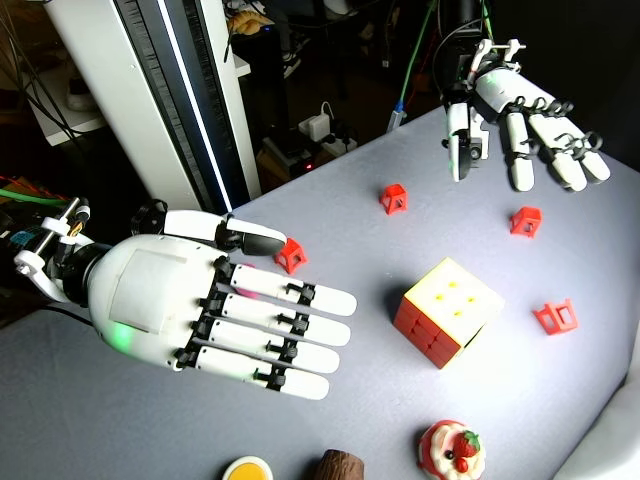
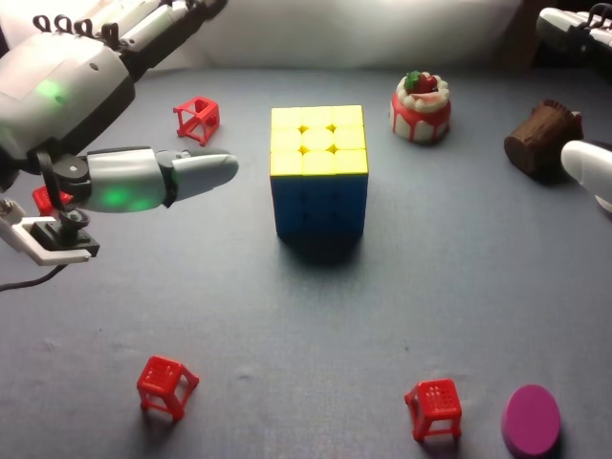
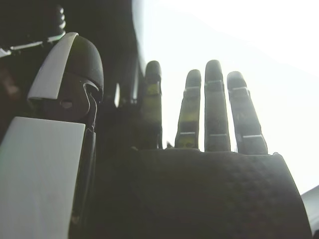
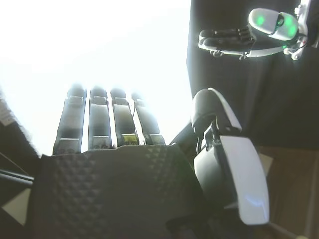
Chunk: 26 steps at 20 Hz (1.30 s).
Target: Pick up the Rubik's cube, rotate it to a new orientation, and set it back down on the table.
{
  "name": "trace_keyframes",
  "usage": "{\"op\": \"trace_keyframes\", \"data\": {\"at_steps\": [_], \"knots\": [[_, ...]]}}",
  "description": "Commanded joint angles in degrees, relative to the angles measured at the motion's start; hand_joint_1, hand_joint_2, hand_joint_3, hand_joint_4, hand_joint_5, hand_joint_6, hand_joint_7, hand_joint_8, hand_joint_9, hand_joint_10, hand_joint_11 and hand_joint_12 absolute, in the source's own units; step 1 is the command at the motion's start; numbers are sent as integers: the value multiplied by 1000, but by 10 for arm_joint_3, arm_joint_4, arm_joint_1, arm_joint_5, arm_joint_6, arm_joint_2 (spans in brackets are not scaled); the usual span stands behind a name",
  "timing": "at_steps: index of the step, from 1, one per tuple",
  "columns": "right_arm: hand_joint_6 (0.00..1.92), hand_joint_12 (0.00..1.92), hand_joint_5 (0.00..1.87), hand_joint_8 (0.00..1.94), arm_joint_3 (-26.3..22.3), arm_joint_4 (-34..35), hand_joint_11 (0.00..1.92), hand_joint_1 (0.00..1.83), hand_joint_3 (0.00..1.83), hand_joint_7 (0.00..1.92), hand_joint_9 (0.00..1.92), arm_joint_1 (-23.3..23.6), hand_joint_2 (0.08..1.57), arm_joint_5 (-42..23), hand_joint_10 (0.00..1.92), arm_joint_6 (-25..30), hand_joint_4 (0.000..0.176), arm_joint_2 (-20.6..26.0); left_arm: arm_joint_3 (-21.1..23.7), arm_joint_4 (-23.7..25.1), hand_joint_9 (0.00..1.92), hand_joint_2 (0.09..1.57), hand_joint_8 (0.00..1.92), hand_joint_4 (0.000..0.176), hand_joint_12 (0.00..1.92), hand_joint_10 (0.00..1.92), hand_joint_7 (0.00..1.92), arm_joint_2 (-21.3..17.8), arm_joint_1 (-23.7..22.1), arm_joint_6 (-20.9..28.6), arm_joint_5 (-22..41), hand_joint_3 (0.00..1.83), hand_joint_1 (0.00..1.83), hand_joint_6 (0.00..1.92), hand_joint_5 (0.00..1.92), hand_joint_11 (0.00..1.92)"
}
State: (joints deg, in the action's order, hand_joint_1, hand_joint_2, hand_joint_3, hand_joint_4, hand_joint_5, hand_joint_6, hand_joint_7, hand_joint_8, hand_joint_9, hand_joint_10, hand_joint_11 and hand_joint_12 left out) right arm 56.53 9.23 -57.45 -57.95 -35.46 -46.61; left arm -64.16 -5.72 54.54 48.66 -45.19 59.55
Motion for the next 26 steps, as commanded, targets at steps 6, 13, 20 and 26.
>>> {"op": "trace_keyframes", "data": {"at_steps": [6, 13, 20, 26], "knots": [[0, 0, 0, 0, -1, 10, 0, 463, 15, 0, 0, -2, 1337, -71, 0, 4, 0, 2, -10, -2, 0, 1032, 0, 82, 0, 0, 0, 15, -26, 13, 28, 1, 458, 0, 0, 0], [0, 0, 0, 0, -4, 38, 0, 478, 9, 0, 0, -21, 1350, -71, 0, 4, 0, 1, -60, -2, 0, 925, 0, 0, 11, 0, 0, 75, -90, 32, -123, 0, 511, 0, 0, 15], [0, 0, 0, 0, -3, 55, 0, 457, 6, 0, 0, -32, 1361, -72, 0, 4, 0, -3, -126, -35, 0, 908, 0, 0, 6, 0, 0, 146, -136, 17, -253, 0, 643, 0, 0, 10], [0, 0, 0, 0, -2, 57, 0, 452, 3, 0, 0, -38, 1361, -72, 0, 4, 0, -6, -161, -58, 11, 845, 0, 0, 695, 3, 0, 174, -155, -14, -315, 25, 610, 0, 0, 0]]}}
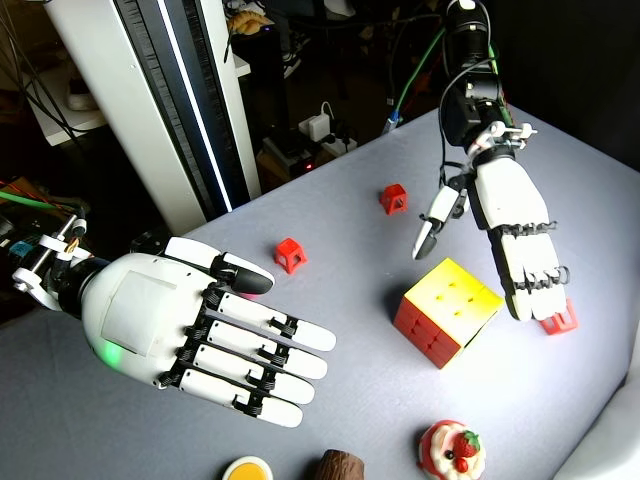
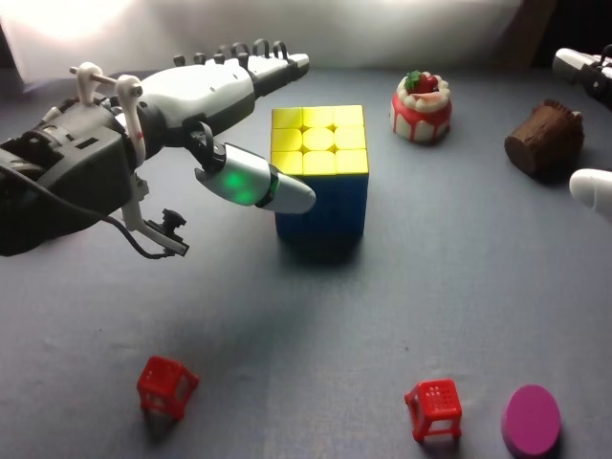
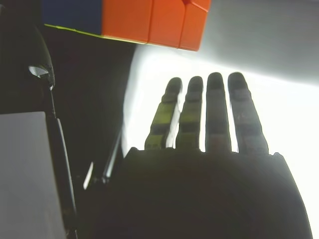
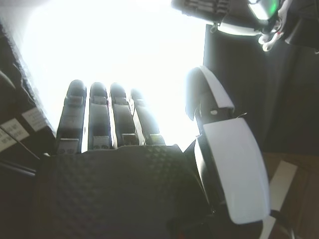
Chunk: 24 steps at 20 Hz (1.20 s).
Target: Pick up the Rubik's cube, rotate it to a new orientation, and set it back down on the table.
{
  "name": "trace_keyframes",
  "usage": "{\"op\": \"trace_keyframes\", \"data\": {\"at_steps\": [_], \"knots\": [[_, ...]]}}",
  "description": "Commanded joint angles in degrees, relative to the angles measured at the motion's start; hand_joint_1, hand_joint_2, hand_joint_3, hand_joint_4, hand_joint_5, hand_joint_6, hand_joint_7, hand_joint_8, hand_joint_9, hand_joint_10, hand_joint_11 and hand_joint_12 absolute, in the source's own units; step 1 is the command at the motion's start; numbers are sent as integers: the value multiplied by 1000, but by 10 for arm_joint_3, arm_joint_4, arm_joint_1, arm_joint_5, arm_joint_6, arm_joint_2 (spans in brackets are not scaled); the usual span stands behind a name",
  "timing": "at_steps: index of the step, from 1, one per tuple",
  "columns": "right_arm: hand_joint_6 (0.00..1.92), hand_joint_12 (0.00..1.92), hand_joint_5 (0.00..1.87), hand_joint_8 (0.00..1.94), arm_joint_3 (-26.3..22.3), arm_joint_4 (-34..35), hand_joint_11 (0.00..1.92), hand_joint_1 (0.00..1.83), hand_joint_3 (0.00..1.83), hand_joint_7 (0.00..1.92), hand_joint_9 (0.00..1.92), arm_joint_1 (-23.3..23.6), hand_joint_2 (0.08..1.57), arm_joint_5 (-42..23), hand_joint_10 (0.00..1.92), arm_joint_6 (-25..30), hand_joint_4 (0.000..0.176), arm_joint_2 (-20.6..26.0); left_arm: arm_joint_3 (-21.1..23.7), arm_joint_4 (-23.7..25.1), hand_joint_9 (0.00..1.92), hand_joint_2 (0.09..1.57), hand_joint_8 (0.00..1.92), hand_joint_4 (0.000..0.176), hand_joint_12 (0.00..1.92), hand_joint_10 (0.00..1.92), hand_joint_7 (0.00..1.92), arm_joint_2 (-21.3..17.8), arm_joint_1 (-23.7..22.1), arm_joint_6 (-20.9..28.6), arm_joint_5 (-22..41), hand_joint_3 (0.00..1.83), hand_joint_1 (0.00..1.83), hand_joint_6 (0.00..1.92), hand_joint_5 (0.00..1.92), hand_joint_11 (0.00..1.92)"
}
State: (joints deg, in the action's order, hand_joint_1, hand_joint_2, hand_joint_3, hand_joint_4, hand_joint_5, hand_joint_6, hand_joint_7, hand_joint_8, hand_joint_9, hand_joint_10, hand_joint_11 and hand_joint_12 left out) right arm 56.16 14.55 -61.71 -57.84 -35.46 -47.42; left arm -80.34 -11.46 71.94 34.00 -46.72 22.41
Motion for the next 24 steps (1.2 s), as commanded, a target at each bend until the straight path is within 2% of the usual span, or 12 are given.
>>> {"op": "trace_keyframes", "data": {"at_steps": [1, 4, 6, 8, 9, 11, 12, 15, 16, 19, 22, 24], "knots": [[0, 0, 0, 0, 2, 5, 0, 461, 2, 0, 0, 4, 1361, -73, 0, 4, 0, 1, -4, -3, 7, 829, 0, 0, 713, 1, 0, 3, -10, 0, 50, 14, 615, 0, 0, 0], [0, 17, 0, 0, 2, 6, 24, 459, 0, 0, 0, 1, 1356, -73, 0, 4, 0, 1, -14, -6, 3, 809, 0, 0, 644, 0, 0, 10, -17, -16, 25, 1, 586, 0, 0, 0], [0, 26, 0, 0, 3, 7, 24, 434, 4, 0, 0, 0, 1366, -73, 0, 4, 0, 0, -19, -7, 0, 795, 0, 0, 714, 0, 0, 15, -19, -19, 17, 0, 608, 0, 0, 0], [0, 375, 0, 0, 3, 8, 0, 443, 0, 0, 0, -1, 1373, -73, 0, 4, 0, -1, -21, -7, 2, 804, 0, 0, 915, 0, 0, 18, -25, -28, 6, 0, 657, 0, 0, 0], [0, 569, 0, 0, 3, 8, 0, 452, 0, 0, 0, -2, 1367, -73, 0, 4, 0, -1, -22, -7, 0, 809, 0, 0, 750, 0, 0, 19, -27, -32, 5, 1, 698, 0, 0, 0], [0, 887, 0, 0, 3, 9, 0, 449, 0, 0, 0, -2, 1355, -73, 0, 4, 0, -1, -23, -6, 0, 827, 0, 0, 176, 0, 0, 22, -30, -35, 2, 4, 759, 0, 0, 0], [0, 915, 0, 0, 3, 9, 0, 429, 0, 0, 0, -2, 1351, -73, 0, 4, 0, -1, -24, -5, 0, 828, 0, 0, 114, 0, 0, 23, -32, -36, 0, 4, 743, 0, 0, 0], [0, 1153, 0, 0, 3, 9, 0, 420, 0, 0, 0, -3, 1354, -73, 0, 4, 0, -3, -26, 4, 0, 855, 0, 13, 258, 0, 0, 28, -39, -38, -8, 10, 737, 0, 0, 0], [0, 1158, 0, 0, 3, 9, 0, 419, 0, 0, 0, -3, 1352, -73, 0, 4, 0, -3, -26, 6, 0, 874, 0, 0, 302, 0, 0, 29, -40, -38, -10, 11, 739, 0, 0, 0], [0, 989, 0, 0, 4, 8, 0, 492, 0, 0, 0, -4, 1354, -73, 0, 4, 0, -4, -32, 6, 0, 890, 0, 0, 252, 0, 0, 36, -41, -39, -18, 4, 706, 0, 0, 0], [0, 966, 0, 0, 4, 8, 0, 461, 0, 0, 0, -4, 1346, -73, 0, 4, 0, -5, -34, 4, 0, 873, 0, 0, 670, 0, 0, 41, -41, -39, -21, 0, 730, 0, 0, 0], [0, 965, 0, 0, 4, 8, 0, 442, 0, 0, 0, -4, 1342, -74, 0, 4, 0, -5, -38, 3, 6, 872, 0, 0, 692, 3, 0, 46, -41, -40, -28, 0, 734, 0, 0, 0]]}}
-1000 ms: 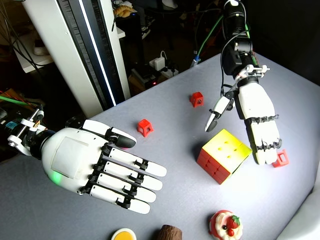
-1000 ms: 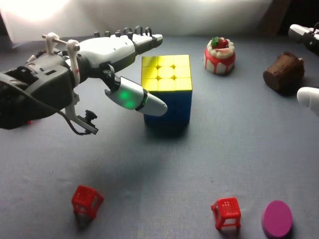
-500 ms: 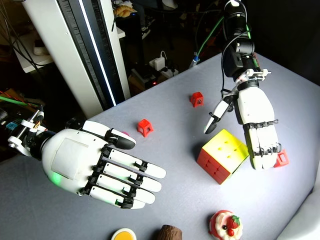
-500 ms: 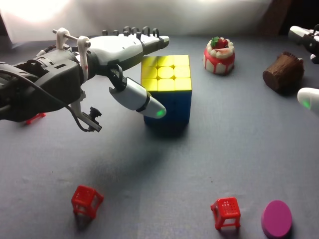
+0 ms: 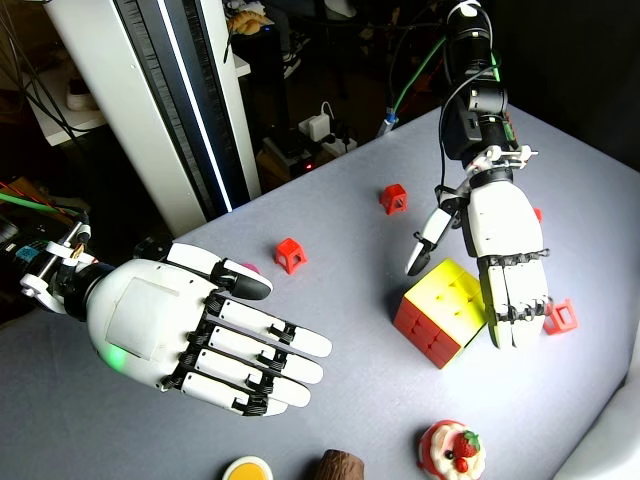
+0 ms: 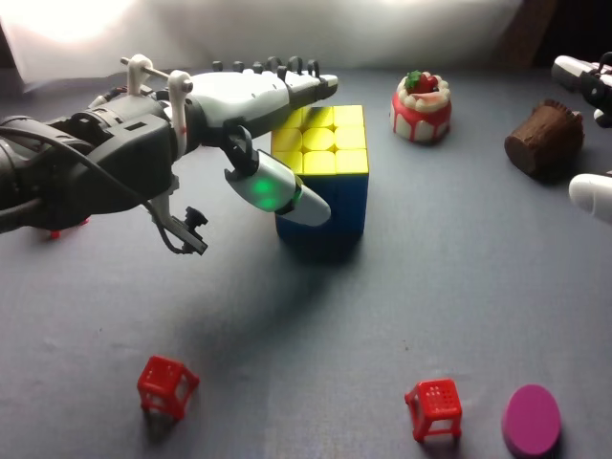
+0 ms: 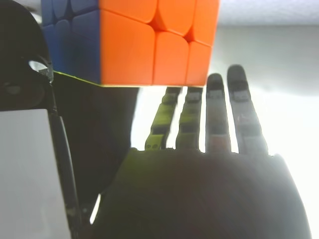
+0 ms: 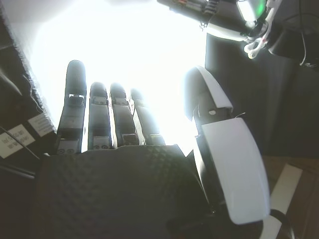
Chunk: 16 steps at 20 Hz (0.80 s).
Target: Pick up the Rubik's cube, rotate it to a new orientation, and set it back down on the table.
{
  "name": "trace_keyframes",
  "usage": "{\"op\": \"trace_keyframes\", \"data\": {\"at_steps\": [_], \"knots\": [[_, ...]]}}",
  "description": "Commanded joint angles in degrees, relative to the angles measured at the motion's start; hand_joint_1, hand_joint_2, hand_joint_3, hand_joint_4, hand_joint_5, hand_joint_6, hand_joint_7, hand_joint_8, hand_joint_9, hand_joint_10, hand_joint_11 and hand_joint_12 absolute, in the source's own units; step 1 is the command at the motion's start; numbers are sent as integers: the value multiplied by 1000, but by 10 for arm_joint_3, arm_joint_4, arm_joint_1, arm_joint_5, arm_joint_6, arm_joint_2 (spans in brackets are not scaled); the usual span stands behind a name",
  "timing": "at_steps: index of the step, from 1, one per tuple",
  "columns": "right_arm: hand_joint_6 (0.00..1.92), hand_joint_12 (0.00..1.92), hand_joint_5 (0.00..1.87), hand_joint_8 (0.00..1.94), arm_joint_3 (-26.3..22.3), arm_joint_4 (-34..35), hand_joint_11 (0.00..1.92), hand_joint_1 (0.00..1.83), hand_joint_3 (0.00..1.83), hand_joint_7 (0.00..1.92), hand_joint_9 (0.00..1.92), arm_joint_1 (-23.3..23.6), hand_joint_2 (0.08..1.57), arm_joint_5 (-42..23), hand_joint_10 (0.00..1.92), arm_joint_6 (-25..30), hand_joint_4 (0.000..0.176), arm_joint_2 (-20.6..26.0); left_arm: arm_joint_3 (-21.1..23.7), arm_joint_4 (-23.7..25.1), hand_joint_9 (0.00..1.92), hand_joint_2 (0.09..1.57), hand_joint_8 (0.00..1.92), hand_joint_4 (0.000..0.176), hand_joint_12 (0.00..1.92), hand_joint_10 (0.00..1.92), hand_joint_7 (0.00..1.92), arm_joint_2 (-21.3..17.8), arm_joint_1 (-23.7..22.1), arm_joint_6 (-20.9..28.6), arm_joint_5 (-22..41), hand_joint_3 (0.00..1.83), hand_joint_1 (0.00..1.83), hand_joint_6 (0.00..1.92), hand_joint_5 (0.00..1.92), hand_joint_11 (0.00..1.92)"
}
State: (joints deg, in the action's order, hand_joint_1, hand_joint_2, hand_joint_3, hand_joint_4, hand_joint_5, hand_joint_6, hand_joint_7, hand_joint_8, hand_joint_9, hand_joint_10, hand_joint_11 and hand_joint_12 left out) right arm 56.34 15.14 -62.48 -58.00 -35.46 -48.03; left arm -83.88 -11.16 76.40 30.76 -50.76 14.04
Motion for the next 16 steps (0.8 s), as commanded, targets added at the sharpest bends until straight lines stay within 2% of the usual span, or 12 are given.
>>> {"op": "trace_keyframes", "data": {"at_steps": [1, 3, 4, 5, 6, 7, 8, 9, 10, 12, 13, 16], "knots": [[0, 963, 0, 0, 2, 3, 0, 432, 0, 0, 0, 4, 1337, -73, 0, 4, 0, 1, -6, -2, 3, 875, 0, 0, 656, 1, 0, 3, -8, 0, 53, 0, 720, 0, 0, 0], [0, 1106, 0, 0, 2, 3, 0, 423, 0, 0, 0, 4, 1333, -74, 0, 4, 0, 0, -6, -2, 41, 887, 0, 0, 733, 12, 2, 4, -7, -1, 52, 3, 710, 0, 0, 0], [0, 1112, 0, 0, 2, 3, 0, 424, 0, 0, 0, 4, 1337, -74, 0, 4, 0, 0, -6, -2, 150, 893, 24, 0, 1005, 48, 112, 4, -8, -1, 52, 3, 702, 8, 28, 0], [0, 1030, 0, 0, 2, 3, 0, 441, 0, 0, 0, 4, 1349, -75, 0, 4, 0, 0, -7, -2, 53, 934, 535, 0, 1738, 1191, 224, 4, -8, -2, 52, 0, 753, 49, 178, 1], [0, 1010, 0, 0, 2, 3, 0, 460, 0, 0, 0, 4, 1351, -75, 0, 4, 0, 0, -7, -2, 113, 956, 1174, 0, 1884, 1710, 180, 4, -9, -5, 52, 1, 763, 75, 263, 201], [0, 1054, 0, 0, 2, 3, 0, 455, 0, 0, 0, 4, 1358, -75, 0, 4, 0, 0, -6, -2, 261, 996, 1379, 0, 1914, 1810, 271, 4, -10, -7, 52, 12, 800, 128, 387, 399], [0, 1219, 0, 0, 2, 3, 0, 414, 0, 0, 0, 4, 1353, -76, 0, 4, 0, 0, -6, -2, 660, 1055, 1472, 0, 1920, 1862, 604, 4, -10, -10, 53, 15, 858, 138, 526, 748], [0, 1249, 0, 0, 2, 3, 0, 436, 0, 0, 0, 3, 1345, -76, 0, 4, 0, 0, -4, -2, 851, 1072, 1473, 0, 1921, 1854, 784, 2, -10, -11, 55, 9, 879, 130, 669, 905], [0, 1250, 0, 0, 2, 3, 0, 462, 0, 0, 0, 3, 1347, -77, 0, 4, 0, 0, -1, -2, 887, 1111, 1358, 0, 1921, 1818, 920, 0, -11, -15, 58, 5, 1090, 829, 901, 927], [0, 1254, 0, 0, 2, 3, 0, 446, 0, 0, 0, 0, 1339, -82, 0, 4, 0, 0, 5, -2, 491, 1159, 1170, 0, 1921, 1643, 649, -5, -12, -22, 66, 11, 1118, 1146, 870, 452], [0, 1330, 0, 0, 2, 2, 0, 448, 0, 0, 0, 0, 1347, -84, 0, 4, 0, 0, 9, -1, 375, 1249, 1546, 0, 1921, 1865, 634, -8, -12, -23, 72, 26, 1125, 1308, 745, 470], [0, 1473, 0, 0, 2, 0, 0, 451, 0, 0, 3, 0, 1351, -89, 1, 4, 0, 0, 23, 7, 533, 1291, 1673, 0, 1921, 1921, 635, -20, -13, -24, 92, 25, 1117, 1410, 671, 657]]}}
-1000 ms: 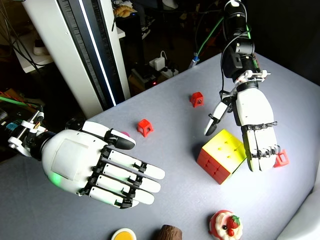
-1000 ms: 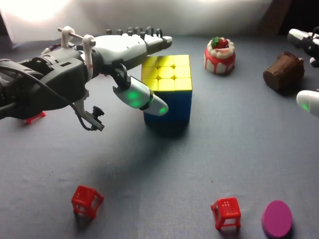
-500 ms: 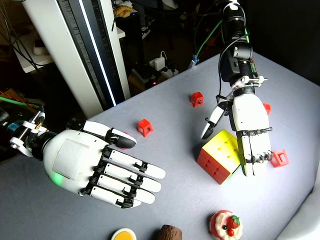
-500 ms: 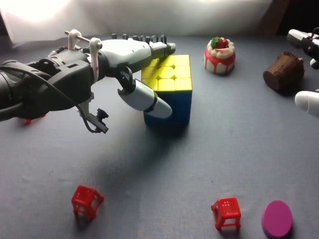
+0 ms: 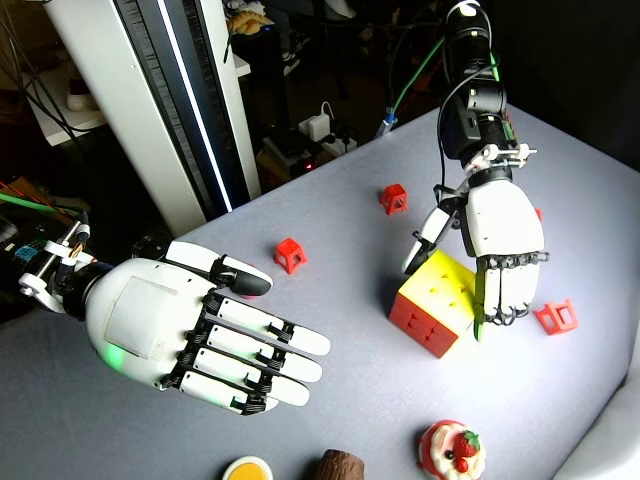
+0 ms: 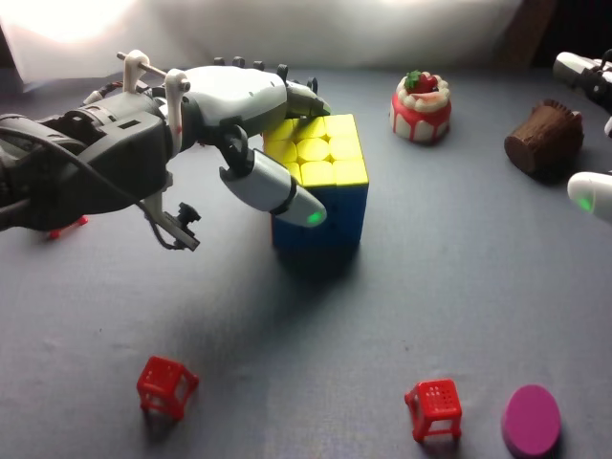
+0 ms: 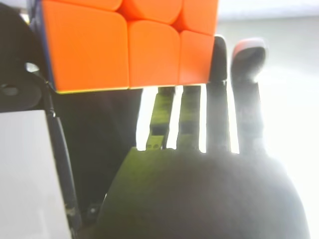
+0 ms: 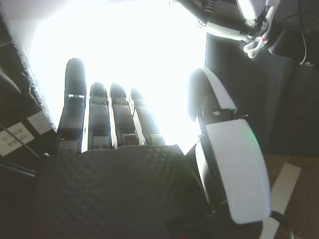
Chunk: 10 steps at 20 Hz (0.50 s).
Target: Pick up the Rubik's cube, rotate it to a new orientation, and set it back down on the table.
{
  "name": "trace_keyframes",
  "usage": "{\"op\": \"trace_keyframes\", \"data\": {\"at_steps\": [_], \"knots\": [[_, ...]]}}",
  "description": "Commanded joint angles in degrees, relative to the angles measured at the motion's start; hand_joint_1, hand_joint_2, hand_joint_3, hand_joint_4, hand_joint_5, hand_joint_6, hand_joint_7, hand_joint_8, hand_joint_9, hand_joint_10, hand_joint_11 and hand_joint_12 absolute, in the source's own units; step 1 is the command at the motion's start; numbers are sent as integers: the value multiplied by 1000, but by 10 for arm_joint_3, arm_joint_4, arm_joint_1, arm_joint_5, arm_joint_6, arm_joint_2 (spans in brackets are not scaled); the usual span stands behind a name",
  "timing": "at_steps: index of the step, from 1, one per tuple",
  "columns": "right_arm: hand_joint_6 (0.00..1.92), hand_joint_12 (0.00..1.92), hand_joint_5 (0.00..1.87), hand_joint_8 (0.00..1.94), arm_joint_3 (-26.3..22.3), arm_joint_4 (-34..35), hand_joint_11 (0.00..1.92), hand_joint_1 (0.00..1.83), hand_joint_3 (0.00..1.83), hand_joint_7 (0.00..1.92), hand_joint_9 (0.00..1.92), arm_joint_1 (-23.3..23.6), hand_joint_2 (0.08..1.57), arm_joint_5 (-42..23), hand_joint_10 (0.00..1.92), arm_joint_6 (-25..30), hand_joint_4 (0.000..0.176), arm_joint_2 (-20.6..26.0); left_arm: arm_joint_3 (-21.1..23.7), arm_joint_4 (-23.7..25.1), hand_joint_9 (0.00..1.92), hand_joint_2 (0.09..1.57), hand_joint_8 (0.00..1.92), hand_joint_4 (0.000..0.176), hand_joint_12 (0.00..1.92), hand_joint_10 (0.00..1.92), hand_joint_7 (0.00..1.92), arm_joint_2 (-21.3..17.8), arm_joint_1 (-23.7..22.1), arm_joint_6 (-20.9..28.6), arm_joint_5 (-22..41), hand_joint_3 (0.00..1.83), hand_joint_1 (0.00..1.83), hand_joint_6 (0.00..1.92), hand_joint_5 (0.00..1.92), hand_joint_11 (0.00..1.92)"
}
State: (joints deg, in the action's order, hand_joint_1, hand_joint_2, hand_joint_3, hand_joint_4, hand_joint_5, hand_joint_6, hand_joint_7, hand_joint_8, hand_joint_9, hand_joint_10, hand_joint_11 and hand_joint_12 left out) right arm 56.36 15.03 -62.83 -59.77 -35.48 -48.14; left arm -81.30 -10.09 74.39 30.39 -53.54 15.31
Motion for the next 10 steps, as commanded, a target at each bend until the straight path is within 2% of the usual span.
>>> {"op": "trace_keyframes", "data": {"at_steps": [1, 2, 3, 4, 5, 6, 7, 8, 9, 10], "knots": [[0, 1552, 0, 0, 2, -1, 0, 454, 0, 0, 16, 4, 1358, -76, 12, 4, 0, 1, 3, 2, 696, 1267, 1658, 0, 1921, 1921, 725, -5, -10, 4, 88, 3, 1181, 1265, 698, 812], [0, 1552, 0, 0, 2, -3, 0, 454, 0, 0, 16, 4, 1358, -79, 12, 4, 0, 1, 6, 5, 696, 1267, 1658, 0, 1921, 1921, 725, -7, -11, 4, 93, 3, 1181, 1265, 698, 812], [0, 1461, 0, 0, 2, -5, 0, 469, 1, 0, 2, 4, 1361, -83, 2, 4, 0, 1, 12, 13, 950, 1268, 1693, 0, 1921, 1921, 740, -12, -11, 6, 101, 4, 1191, 1264, 693, 1032], [0, 1260, 0, 0, 2, -9, 0, 454, 1, 0, 0, 4, 1367, -88, 0, 4, 0, 1, 18, 19, 1066, 1265, 1694, 0, 1921, 1921, 754, -17, -12, 6, 111, 3, 1197, 1231, 694, 1135], [0, 767, 0, 0, 2, -12, 0, 518, 2, 0, 0, 4, 1372, -92, 0, 4, 0, 1, 25, 27, 1018, 1250, 1653, 0, 1921, 1921, 772, -22, -12, 9, 121, 0, 1209, 1206, 737, 1072], [0, 250, 0, 0, 4, -18, 0, 492, 3, 0, 0, 4, 1384, -100, 0, 4, 0, 1, 34, 43, 971, 1247, 1599, 0, 1921, 1921, 772, -30, -13, 20, 137, 0, 1190, 1245, 755, 1032], [0, 9, 0, 0, 7, -24, 0, 377, 17, 0, 0, 4, 1426, -104, 0, 4, 0, 1, 42, 55, 1129, 1287, 1868, 0, 1921, 1921, 970, -36, -13, 29, 149, 0, 1092, 1496, 697, 1208], [0, 9, 0, 0, 10, -31, 0, 377, 17, 0, 0, 4, 1426, -110, 0, 4, 0, 0, 49, 67, 1129, 1287, 1868, 0, 1921, 1921, 970, -42, -13, 37, 163, 0, 1092, 1496, 697, 1208], [0, 21, 0, 0, 13, -37, 24, 341, 20, 0, 14, 4, 1449, -115, 6, 4, 0, -2, 56, 78, 1198, 1343, 1910, 0, 1921, 1921, 1028, -47, -13, 43, 175, 0, 1077, 1525, 693, 1301], [0, 13, 0, 0, 16, -44, 5, 226, 23, 0, 45, 4, 1480, -119, 20, 4, 0, -5, 63, 89, 1013, 1434, 1814, 0, 1921, 1921, 689, -52, -13, 49, 189, 0, 1074, 1623, 560, 1165]]}}
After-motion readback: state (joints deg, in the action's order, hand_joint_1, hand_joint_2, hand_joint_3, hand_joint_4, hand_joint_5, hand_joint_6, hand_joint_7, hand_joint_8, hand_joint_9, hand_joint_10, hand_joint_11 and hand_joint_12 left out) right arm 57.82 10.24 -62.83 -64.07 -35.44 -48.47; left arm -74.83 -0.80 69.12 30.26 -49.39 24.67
